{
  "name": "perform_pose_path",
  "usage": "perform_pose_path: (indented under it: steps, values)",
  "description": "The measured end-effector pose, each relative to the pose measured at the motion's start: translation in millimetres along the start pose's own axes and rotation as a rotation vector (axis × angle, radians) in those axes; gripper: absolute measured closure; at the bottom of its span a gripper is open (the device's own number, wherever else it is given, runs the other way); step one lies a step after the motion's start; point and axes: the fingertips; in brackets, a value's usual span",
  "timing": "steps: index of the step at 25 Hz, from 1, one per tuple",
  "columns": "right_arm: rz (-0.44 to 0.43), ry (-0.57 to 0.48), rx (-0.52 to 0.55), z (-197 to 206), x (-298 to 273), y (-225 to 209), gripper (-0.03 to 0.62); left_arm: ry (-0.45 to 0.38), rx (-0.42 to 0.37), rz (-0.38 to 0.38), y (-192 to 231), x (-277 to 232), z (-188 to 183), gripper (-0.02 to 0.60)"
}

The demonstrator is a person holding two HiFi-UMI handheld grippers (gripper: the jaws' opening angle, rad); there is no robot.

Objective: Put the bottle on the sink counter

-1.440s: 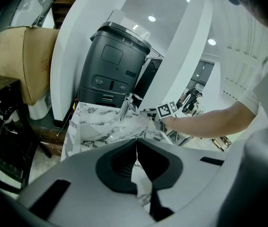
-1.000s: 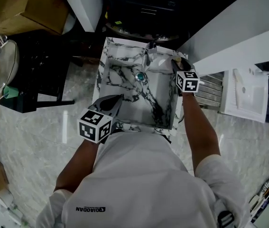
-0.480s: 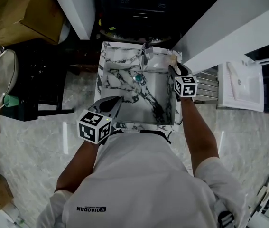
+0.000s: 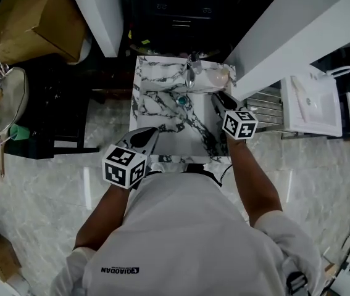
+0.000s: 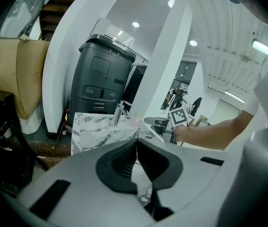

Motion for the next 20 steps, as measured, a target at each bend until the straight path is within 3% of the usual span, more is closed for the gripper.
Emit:
perform_pose_path:
  steps: [5, 14, 20]
  values:
    - [-0.065, -0.114, -0.104, -19, 38, 52, 0.534, 0.004, -0.011, 0.018, -3, 12, 8, 0.566]
    - [-0.147, -0.223, -0.138, -50, 98, 115, 0.553, 0.012, -0.055, 0.097, -23, 19, 11, 0.566]
    - [-0.157, -0.221, -0.117, -55, 127, 140, 0.554, 0.017, -0.08, 0.161, -43, 16, 9, 0.566]
Point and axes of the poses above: the fingertips, and each gripper's own axes: x backward along the fingers, y to its left, z out of its underside, and after that the axes turned 12 degrees about x, right-handed
